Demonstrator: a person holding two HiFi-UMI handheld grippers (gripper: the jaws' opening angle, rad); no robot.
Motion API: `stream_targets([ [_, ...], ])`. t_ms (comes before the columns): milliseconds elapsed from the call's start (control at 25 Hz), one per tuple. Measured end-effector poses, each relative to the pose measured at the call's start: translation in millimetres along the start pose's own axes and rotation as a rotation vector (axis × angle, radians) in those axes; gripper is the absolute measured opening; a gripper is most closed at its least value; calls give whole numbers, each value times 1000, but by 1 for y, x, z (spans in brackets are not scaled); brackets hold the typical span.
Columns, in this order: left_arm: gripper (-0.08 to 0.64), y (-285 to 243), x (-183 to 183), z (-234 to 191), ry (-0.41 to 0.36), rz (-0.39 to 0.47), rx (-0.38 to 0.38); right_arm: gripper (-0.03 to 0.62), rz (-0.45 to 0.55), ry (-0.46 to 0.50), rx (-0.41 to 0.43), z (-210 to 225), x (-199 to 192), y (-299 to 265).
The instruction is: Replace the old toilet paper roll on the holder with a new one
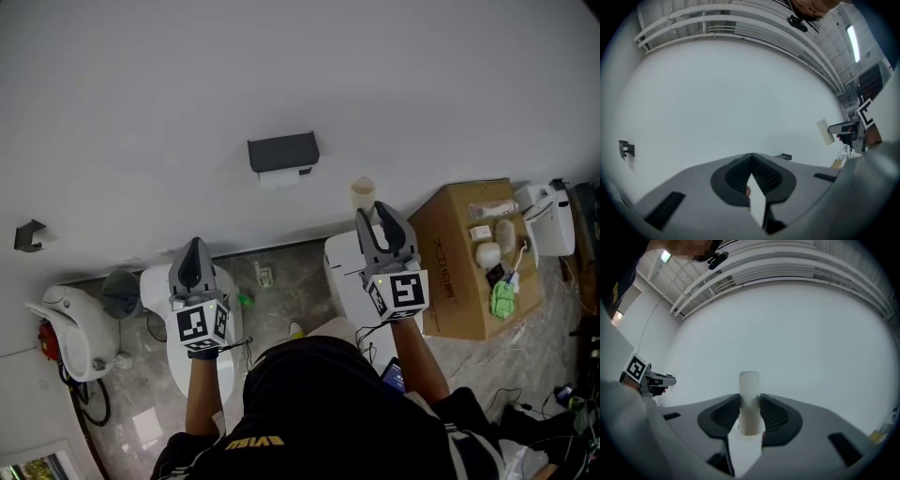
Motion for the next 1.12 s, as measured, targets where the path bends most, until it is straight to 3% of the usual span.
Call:
stream_targets([
  [1120,11,15,-8,6,-2,-29,-6,132,26,-6,27,-5,10,-12],
])
Point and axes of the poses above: the fingertips, and each gripper's own axes: y backward along the fingers, z to its right, x out of its top, the point moved 1 cm from there along y, backward along the fingers, and after that the axes turned 7 degrees about y, right-handed, at the moved point
